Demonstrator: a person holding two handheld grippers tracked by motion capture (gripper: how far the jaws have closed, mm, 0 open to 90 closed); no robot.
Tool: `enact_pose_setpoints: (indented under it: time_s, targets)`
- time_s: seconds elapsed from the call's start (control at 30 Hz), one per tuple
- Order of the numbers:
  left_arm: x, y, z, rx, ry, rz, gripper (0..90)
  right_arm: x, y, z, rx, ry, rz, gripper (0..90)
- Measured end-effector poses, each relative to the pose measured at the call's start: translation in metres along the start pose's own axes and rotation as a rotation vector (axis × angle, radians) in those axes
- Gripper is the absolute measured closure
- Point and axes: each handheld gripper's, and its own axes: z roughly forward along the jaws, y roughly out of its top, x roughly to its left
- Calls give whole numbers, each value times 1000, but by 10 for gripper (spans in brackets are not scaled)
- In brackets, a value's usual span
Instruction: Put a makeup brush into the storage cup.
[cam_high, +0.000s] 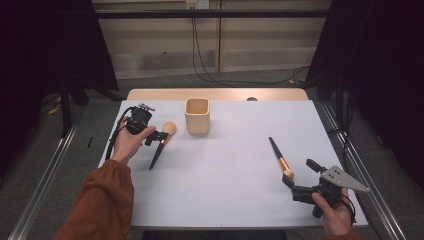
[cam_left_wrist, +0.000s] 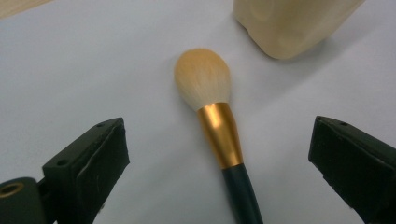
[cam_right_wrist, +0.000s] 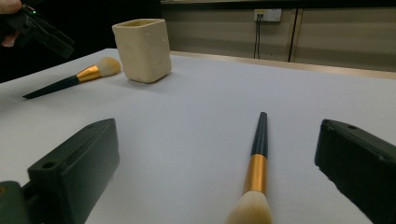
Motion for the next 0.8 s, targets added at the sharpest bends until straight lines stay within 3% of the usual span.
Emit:
enact_pose_setpoints:
  time_s: [0.1,0.3,0.47,0.53,0.67,0.77,0.8]
  targets:
    - [2,3,5,54,-45,-15,47,0,0,0,0,0,-1,0]
    - [7,8,14,193,-38,-2,59,0,0,0,1,4,2,0]
    - [8,10,17,240,-23,-16,71,0,0,0,2,4,4,0]
    - [7,10,20,278,-24,-54,71,0,0,0,3,5,2,0]
    - [5,10,24,300,-26,-48,74,0,0,0,3,7,-2,0]
    - [4,10,29,331,-4,-24,58,0,-1,1,7,6,-3,0]
    - [4,11,30,329,1,-33,56,0,-1,1,8,7,-4,0]
